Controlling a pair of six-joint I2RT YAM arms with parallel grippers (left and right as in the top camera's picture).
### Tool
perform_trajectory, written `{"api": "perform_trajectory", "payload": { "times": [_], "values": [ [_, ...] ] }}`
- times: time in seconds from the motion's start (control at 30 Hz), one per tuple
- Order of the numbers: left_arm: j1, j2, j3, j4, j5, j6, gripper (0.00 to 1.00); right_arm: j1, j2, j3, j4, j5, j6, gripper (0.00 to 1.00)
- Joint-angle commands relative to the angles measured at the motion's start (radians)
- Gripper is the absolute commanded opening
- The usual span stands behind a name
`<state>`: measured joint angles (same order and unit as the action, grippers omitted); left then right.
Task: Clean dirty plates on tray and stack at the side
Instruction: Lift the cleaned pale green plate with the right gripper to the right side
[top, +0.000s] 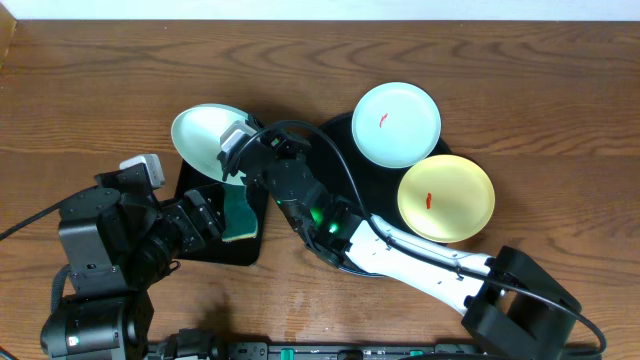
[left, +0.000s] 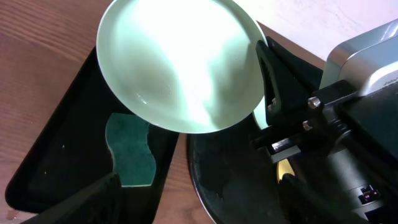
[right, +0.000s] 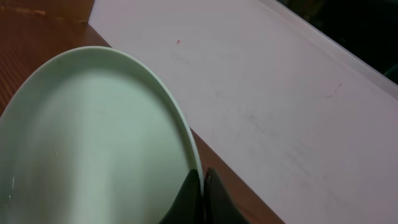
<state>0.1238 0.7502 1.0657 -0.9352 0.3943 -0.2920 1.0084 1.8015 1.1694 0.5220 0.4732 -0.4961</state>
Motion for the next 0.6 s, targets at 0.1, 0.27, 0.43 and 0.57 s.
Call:
{"api": "perform_trajectory", "payload": {
  "times": [0.1, 0.27, 0.43, 0.57],
  "values": [
    [0.005, 0.000, 0.025, 0.000, 0.013, -0.008, 0.81, 0.004, -0.031, 0.011, 0.009, 0.029, -0.010, 0.01],
    [0.005, 0.000, 0.025, 0.000, 0.013, -0.008, 0.80, -0.004, -0.031, 0.011, -0.137, 0.032, 0.174, 0.01],
    [0.005, 0.000, 0.025, 0.001, 0.013, -0.008, 0.80, -0.046, -0.068, 0.011, -0.381, 0.076, 0.664, 0.01],
    [0.005, 0.000, 0.025, 0.001, 0.013, -0.008, 0.81, -0.122, -0.185, 0.011, -0.505, -0.090, 0.832, 0.01]
  ]
}}
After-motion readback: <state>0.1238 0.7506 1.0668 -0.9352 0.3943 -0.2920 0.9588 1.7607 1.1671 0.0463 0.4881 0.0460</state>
